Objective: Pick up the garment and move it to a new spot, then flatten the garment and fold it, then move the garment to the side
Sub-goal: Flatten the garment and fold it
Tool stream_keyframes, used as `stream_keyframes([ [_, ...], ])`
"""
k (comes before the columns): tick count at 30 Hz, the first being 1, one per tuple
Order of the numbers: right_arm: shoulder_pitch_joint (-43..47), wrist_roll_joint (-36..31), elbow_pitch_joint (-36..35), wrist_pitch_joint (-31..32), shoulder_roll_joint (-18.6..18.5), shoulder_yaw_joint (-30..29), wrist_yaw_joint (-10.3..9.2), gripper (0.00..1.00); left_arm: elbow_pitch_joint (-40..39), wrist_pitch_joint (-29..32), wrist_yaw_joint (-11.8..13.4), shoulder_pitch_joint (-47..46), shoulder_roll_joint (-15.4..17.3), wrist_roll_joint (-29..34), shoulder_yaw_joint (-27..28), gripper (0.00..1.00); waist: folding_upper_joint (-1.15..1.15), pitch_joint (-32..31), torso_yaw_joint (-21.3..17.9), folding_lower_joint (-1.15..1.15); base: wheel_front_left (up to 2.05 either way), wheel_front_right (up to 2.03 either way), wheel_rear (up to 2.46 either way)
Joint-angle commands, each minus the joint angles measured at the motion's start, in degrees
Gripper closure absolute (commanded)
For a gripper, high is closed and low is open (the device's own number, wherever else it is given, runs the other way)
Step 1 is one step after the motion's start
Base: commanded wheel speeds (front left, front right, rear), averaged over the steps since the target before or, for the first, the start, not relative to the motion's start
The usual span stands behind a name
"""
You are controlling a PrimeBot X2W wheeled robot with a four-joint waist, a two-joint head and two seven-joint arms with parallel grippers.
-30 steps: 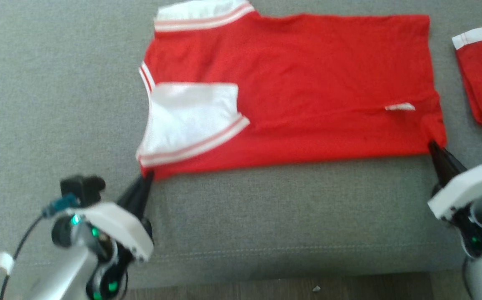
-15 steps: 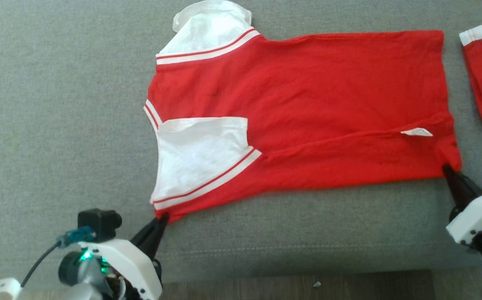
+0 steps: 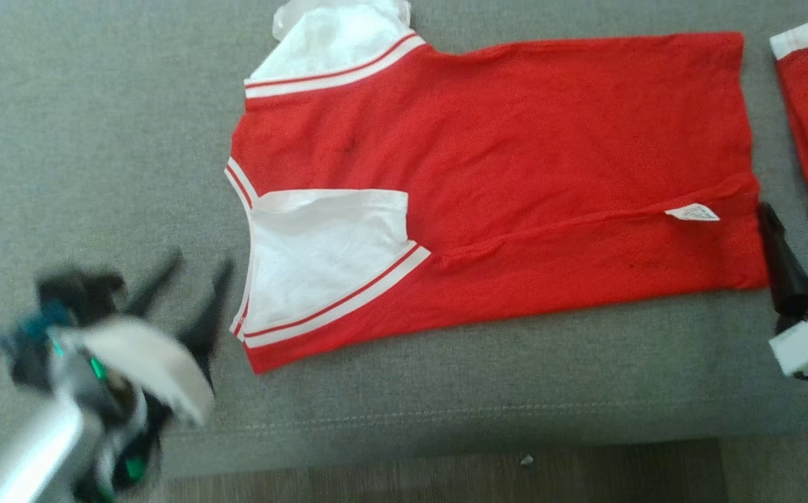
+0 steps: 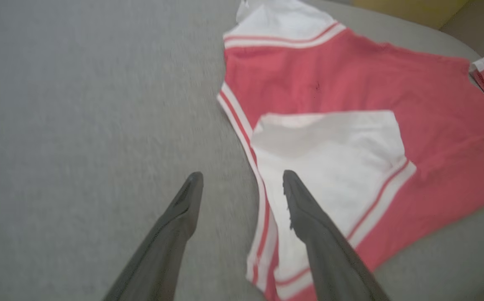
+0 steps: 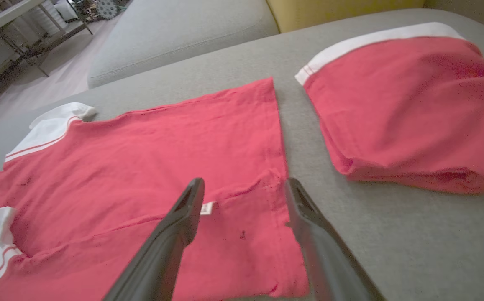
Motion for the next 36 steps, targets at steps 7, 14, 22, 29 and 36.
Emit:
stream_keyframes([
  [7,-3.7,0.0,-6.4,-1.9,1.4,5.4,0.35,0.00,1.0,5.0,-4.0,-23.4,3.8,5.3,3.2,0.00,0.00,6.0,-1.1,0.00,0.00,0.00,0.00],
  [14,-8.3,0.3,-5.5,-4.2,1.4,8.2,0.35,0.00,18.6,13.3,-12.4,-44.7,0.9,6.8,-0.3,0.00,0.00,11.6,-4.3,0.00,0.00,0.00,0.00],
  [22,-9.7,0.2,-4.0,-6.2,1.7,8.3,0.35,0.00,30.4,15.9,-16.7,-55.0,-1.3,8.4,-2.7,0.00,0.00,14.4,-6.2,0.00,0.00,0.00,0.00],
  [29,-11.0,0.2,-3.2,-7.1,1.9,9.3,0.35,0.00,37.4,16.6,-17.9,-59.2,-1.9,10.2,-4.7,0.00,0.00,15.2,-7.3,0.00,0.00,0.00,0.00],
  [36,-11.4,0.2,-2.8,-7.6,1.5,8.8,0.35,0.00,40.5,17.4,-19.4,-60.2,-2.9,8.8,-5.9,0.84,0.00,15.4,-7.6,0.00,0.00,0.00,0.00],
])
